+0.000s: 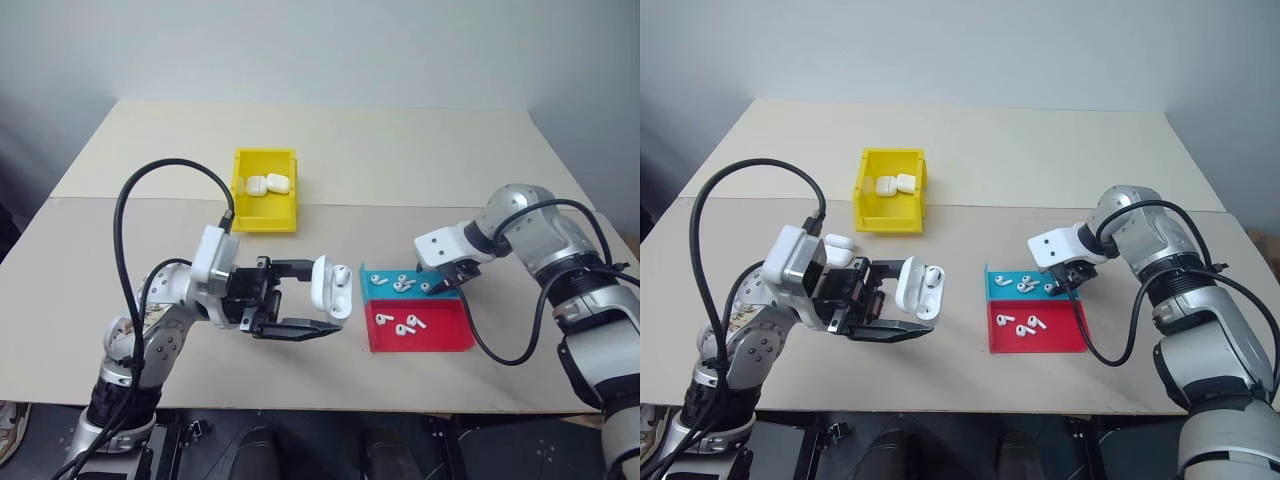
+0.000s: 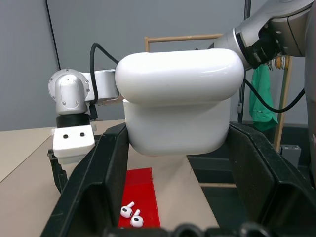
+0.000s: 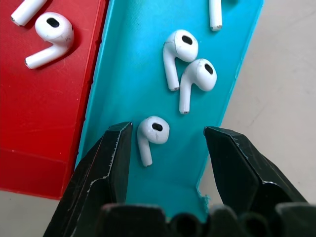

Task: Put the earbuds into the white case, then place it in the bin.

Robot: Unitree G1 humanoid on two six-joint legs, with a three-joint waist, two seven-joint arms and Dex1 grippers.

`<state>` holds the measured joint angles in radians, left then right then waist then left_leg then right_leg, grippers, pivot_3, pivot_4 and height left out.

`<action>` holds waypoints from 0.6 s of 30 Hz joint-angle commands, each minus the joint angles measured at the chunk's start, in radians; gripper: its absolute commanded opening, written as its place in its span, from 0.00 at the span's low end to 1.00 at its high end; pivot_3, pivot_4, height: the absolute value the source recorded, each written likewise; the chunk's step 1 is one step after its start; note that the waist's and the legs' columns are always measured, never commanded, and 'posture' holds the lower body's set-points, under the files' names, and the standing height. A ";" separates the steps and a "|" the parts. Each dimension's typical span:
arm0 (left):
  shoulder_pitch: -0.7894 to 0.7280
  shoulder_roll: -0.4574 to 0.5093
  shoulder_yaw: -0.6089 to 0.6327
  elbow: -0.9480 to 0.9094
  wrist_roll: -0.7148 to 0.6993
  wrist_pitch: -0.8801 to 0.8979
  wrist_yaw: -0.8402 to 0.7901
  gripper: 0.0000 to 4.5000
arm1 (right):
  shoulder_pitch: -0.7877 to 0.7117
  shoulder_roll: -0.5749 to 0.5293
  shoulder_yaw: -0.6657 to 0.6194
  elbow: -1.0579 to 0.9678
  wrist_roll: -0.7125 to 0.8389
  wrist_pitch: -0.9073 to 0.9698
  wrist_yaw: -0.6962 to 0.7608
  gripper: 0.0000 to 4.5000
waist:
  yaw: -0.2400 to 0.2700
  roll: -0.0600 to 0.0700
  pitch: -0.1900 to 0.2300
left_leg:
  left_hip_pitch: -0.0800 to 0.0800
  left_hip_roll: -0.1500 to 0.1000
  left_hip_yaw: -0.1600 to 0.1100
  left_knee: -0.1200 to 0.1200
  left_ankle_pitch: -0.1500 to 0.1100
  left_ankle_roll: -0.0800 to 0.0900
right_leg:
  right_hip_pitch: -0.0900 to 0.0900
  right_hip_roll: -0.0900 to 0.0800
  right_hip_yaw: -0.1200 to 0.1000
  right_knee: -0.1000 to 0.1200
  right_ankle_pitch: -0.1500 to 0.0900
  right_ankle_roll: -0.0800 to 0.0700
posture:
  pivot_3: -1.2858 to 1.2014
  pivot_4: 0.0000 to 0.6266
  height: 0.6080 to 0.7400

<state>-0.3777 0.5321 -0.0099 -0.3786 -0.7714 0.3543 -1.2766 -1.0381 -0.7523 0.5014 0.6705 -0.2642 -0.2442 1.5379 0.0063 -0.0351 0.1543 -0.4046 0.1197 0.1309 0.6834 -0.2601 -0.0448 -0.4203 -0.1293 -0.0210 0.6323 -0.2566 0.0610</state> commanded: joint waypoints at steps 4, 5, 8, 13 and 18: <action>-0.006 0.017 0.023 -0.022 -0.031 0.002 0.000 0.61 | -0.004 -0.005 0.001 0.018 -0.040 -0.042 0.006 0.62 | 0.000 0.000 0.000 | 0.000 0.000 0.000 0.000 0.000 0.000 | 0.000 0.000 0.000 0.000 0.000 0.000 | 0.52 0.24 1.00; -0.005 0.019 0.023 -0.020 -0.032 0.001 -0.001 0.61 | -0.002 -0.006 0.002 0.019 -0.045 -0.047 0.005 0.62 | 0.000 0.000 0.000 | 0.000 0.000 0.000 0.000 0.000 0.000 | 0.000 0.000 0.000 0.000 0.000 0.000 | 0.52 0.24 1.00; -0.003 0.021 0.024 -0.017 -0.033 -0.002 -0.003 0.61 | 0.002 0.002 -0.001 0.026 -0.049 -0.043 0.002 0.54 | 0.000 0.000 0.000 | 0.000 0.000 0.000 0.000 0.000 0.000 | 0.000 0.000 0.000 0.000 0.000 0.000 | 0.52 0.24 1.00; -0.003 0.024 0.023 -0.012 -0.033 -0.004 -0.003 0.61 | 0.016 0.013 -0.006 0.030 -0.056 -0.033 -0.010 0.20 | -0.003 0.000 0.000 | 0.000 0.000 0.000 0.000 0.000 0.000 | 0.000 0.000 0.000 0.000 0.000 0.000 | 0.52 0.24 1.00; -0.008 0.026 0.023 -0.002 -0.031 -0.006 -0.010 0.61 | 0.036 0.008 -0.028 0.000 -0.034 -0.002 -0.002 0.14 | -0.004 0.000 0.000 | 0.001 0.000 0.000 0.000 0.000 0.000 | 0.001 0.000 0.000 0.000 0.000 0.000 | 0.52 0.24 1.00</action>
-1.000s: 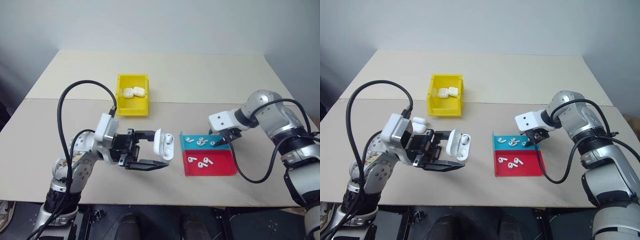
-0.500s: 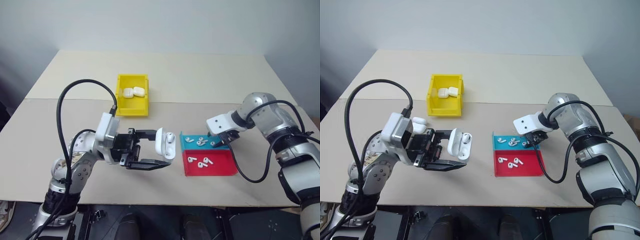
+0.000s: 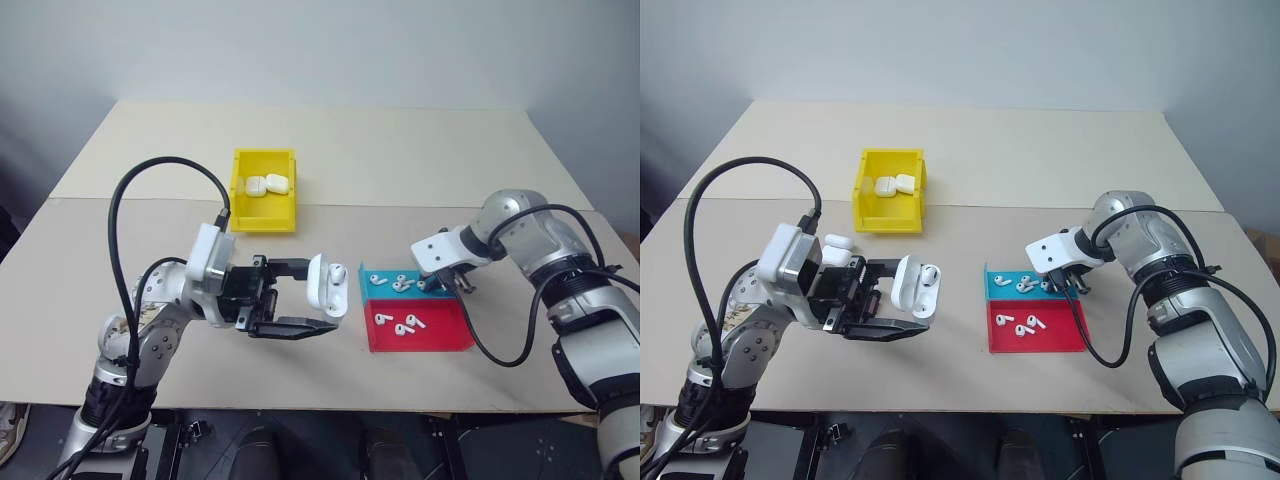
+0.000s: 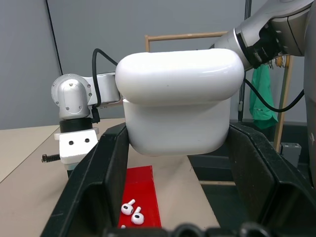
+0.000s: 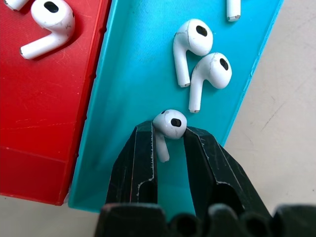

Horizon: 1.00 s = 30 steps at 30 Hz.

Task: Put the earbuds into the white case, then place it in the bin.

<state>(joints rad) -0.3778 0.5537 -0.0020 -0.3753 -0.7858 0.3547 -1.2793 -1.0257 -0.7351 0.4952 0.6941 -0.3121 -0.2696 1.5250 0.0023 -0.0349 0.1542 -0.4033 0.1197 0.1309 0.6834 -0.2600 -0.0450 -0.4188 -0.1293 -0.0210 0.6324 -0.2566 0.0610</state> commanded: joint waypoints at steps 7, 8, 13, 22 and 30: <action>-0.034 -0.002 0.011 0.017 -0.018 -0.003 -0.014 0.61 | 0.014 -0.048 -0.211 -0.138 0.208 0.258 0.035 0.14 | 0.001 0.001 0.001 | -0.001 0.000 0.000 0.000 0.000 0.000 | -0.001 0.000 0.000 0.000 0.000 0.000 | 0.52 0.24 1.00; -0.040 -0.004 0.013 0.024 -0.021 -0.002 -0.013 0.61 | 0.022 -0.056 -0.256 -0.180 0.263 0.320 0.042 0.14 | 0.002 0.001 0.001 | -0.001 0.000 0.000 0.000 0.000 0.000 | -0.001 0.000 0.000 0.000 0.000 0.000 | 0.52 0.24 1.00; -0.054 -0.008 0.020 0.053 -0.023 -0.005 -0.019 0.61 | 0.140 -0.053 -0.477 -0.490 0.508 0.572 -0.062 0.14 | 0.010 0.001 0.001 | -0.001 0.000 0.000 0.000 0.000 0.000 | -0.001 0.000 0.000 0.000 0.000 0.000 | 0.52 0.24 1.00; -0.140 -0.034 0.013 0.167 0.011 -0.034 -0.048 0.61 | 0.339 0.186 -0.816 -1.044 1.144 1.075 -0.502 0.14 | 0.017 0.001 0.000 | -0.001 0.000 -0.001 0.001 0.000 0.000 | 0.000 0.000 0.000 0.009 0.000 0.000 | 0.52 0.24 1.00; -0.194 -0.058 0.006 0.223 0.042 -0.049 -0.064 0.61 | 0.448 0.178 -0.750 -1.230 1.306 1.127 -0.618 0.14 | 0.020 0.001 0.000 | -0.001 0.000 -0.002 0.001 0.000 0.001 | 0.000 0.000 0.000 0.008 0.000 0.000 | 0.52 0.24 1.00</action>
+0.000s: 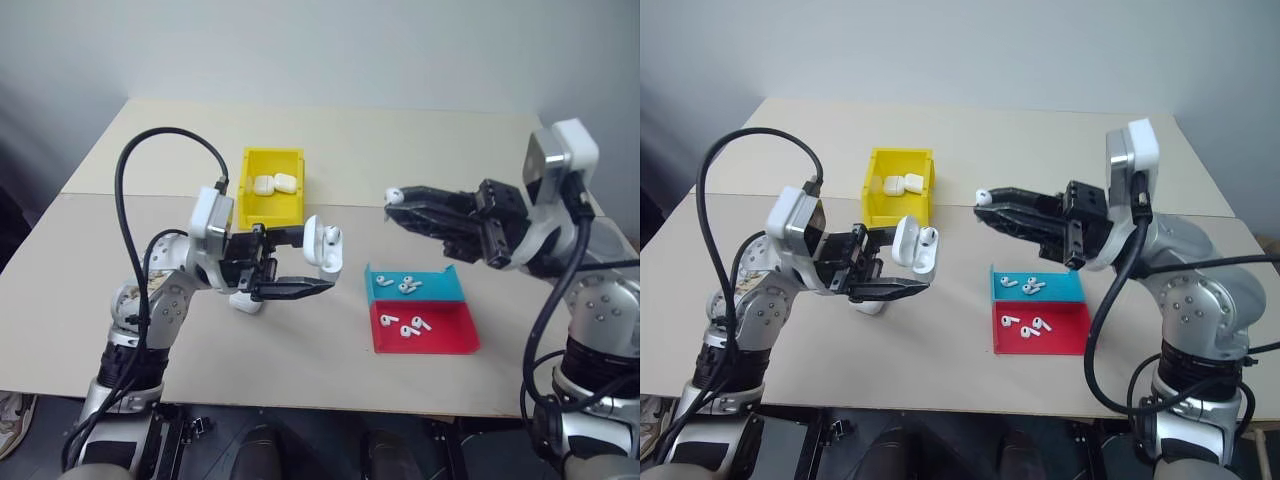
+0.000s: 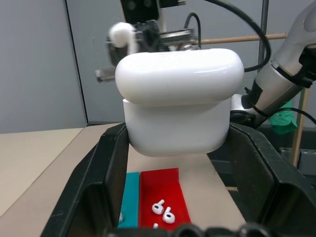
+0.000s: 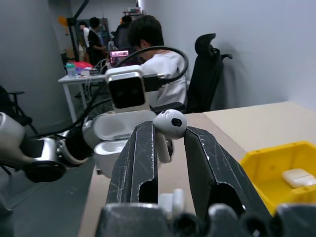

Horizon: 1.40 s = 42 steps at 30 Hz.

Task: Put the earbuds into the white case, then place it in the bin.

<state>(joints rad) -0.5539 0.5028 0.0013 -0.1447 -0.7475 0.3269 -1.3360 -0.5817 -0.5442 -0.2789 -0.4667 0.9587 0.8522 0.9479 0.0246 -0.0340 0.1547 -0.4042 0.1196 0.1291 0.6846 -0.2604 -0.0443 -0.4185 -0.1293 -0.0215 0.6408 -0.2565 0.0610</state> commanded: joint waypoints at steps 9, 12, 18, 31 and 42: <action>-0.004 -0.023 -0.007 -0.014 0.024 -0.023 -0.011 0.61 | -0.007 -0.019 0.105 -0.127 0.070 -0.016 -0.129 0.14 | -0.005 0.000 0.000 | 0.000 0.000 -0.001 0.000 0.000 0.000 | 0.000 0.000 0.000 0.000 0.000 0.000 | 0.52 0.24 1.00; -0.008 -0.031 -0.009 -0.023 0.024 -0.012 0.001 0.61 | -0.008 -0.026 0.121 -0.129 0.083 -0.019 -0.125 0.14 | -0.005 0.000 0.000 | -0.001 0.000 -0.001 0.000 0.000 0.000 | 0.000 0.000 0.000 0.000 0.000 0.000 | 0.52 0.24 1.00; -0.009 -0.039 -0.019 -0.035 0.023 0.003 0.011 0.61 | 0.021 -0.050 0.155 -0.130 0.072 -0.042 -0.072 0.14 | -0.004 0.000 0.000 | -0.001 0.000 -0.001 0.000 0.000 0.000 | 0.000 0.000 0.000 0.000 0.000 0.000 | 0.52 0.24 1.00; -0.022 -0.081 -0.049 -0.050 0.027 0.004 0.033 0.61 | 0.032 -0.093 0.163 -0.113 0.061 -0.070 -0.073 0.14 | -0.001 0.000 0.000 | -0.001 0.000 -0.002 0.000 0.000 0.000 | 0.000 0.000 -0.001 0.000 0.000 0.000 | 0.52 0.24 1.00; -0.030 -0.089 -0.050 -0.057 0.020 0.002 0.045 0.61 | 0.083 -0.172 0.156 -0.125 0.038 -0.120 -0.012 0.14 | 0.001 0.000 0.000 | -0.001 0.000 -0.002 0.000 0.000 0.000 | 0.000 0.000 -0.001 0.000 0.000 0.000 | 0.52 0.24 1.00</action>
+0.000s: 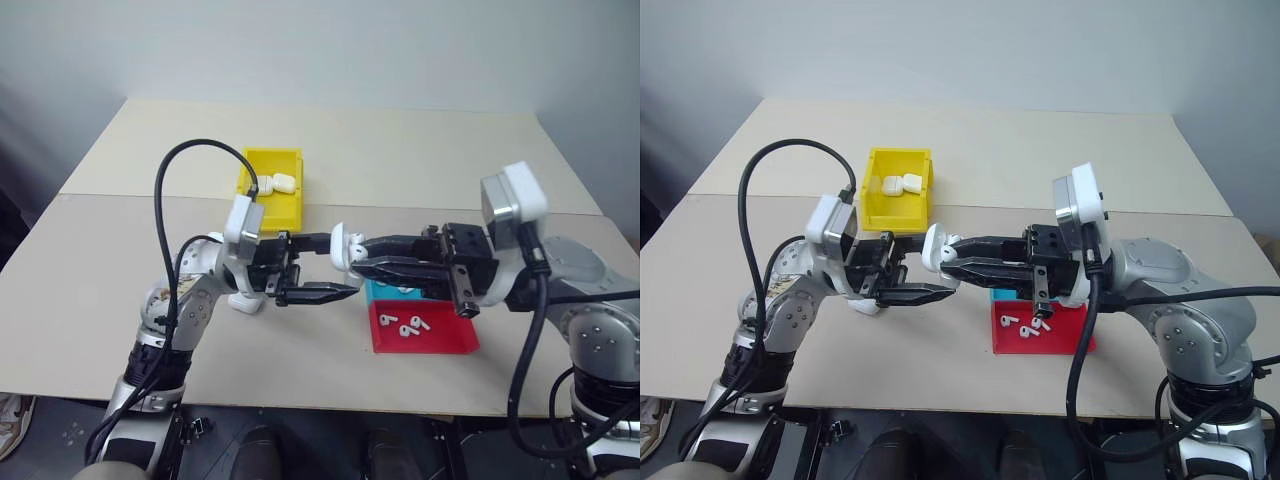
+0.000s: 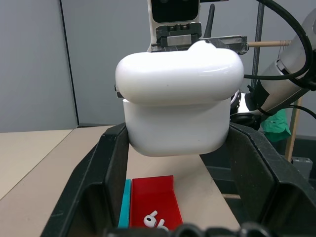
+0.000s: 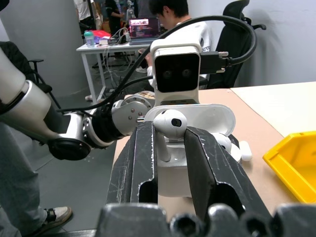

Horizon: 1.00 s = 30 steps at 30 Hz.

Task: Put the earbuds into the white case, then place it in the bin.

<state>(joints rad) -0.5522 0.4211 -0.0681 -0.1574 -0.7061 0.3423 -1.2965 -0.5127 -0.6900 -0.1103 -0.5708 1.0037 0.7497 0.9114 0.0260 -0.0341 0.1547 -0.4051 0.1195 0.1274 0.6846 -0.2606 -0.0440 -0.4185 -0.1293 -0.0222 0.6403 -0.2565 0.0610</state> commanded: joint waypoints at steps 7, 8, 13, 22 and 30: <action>-0.044 -0.010 0.020 -0.030 -0.015 -0.019 0.006 0.61 | 0.016 -0.058 -0.002 -0.014 -0.026 -0.038 0.039 0.65 | 0.001 0.000 0.000 | 0.000 0.000 0.000 0.000 0.000 0.000 | 0.000 0.000 0.000 0.000 0.000 0.000 | 0.52 0.24 1.00; -0.045 -0.011 0.020 -0.029 -0.015 -0.020 0.006 0.61 | 0.016 -0.067 -0.008 -0.012 -0.024 -0.039 0.048 0.71 | 0.001 0.000 0.000 | 0.000 0.000 0.000 0.000 0.000 0.000 | 0.000 0.000 0.000 0.000 0.000 0.000 | 0.52 0.24 1.00; -0.043 -0.015 0.020 -0.020 -0.008 -0.027 0.008 0.61 | 0.015 -0.115 -0.051 -0.008 0.007 -0.042 0.103 0.71 | 0.003 0.000 0.000 | 0.000 0.000 0.000 0.000 0.000 0.000 | 0.000 0.000 0.000 0.000 0.000 0.000 | 0.52 0.24 1.00; -0.042 -0.016 0.005 -0.016 -0.002 -0.020 0.002 0.61 | -0.156 -0.230 -0.049 0.219 -0.111 -0.177 0.365 0.44 | 0.005 0.000 0.000 | 0.000 0.000 -0.001 0.001 0.000 0.000 | 0.000 0.000 0.000 -0.005 0.000 0.000 | 0.52 0.24 1.00; -0.060 -0.020 -0.038 -0.001 0.027 0.011 0.020 0.61 | -0.571 -0.131 0.180 0.562 -0.395 -0.395 0.587 0.01 | -0.013 0.000 0.000 | 0.000 0.000 0.000 0.001 0.000 0.000 | 0.000 0.000 0.000 -0.007 0.000 0.000 | 0.52 0.24 1.00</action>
<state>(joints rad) -0.5906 0.4029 -0.1063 -0.1449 -0.6834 0.3514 -1.2814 -1.0317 -0.8335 0.0559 -0.0449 0.6450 0.4101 1.4565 0.0134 -0.0337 0.1545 -0.4058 0.1195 0.1269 0.6853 -0.2605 -0.0439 -0.4184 -0.1293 -0.0231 0.6336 -0.2565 0.0610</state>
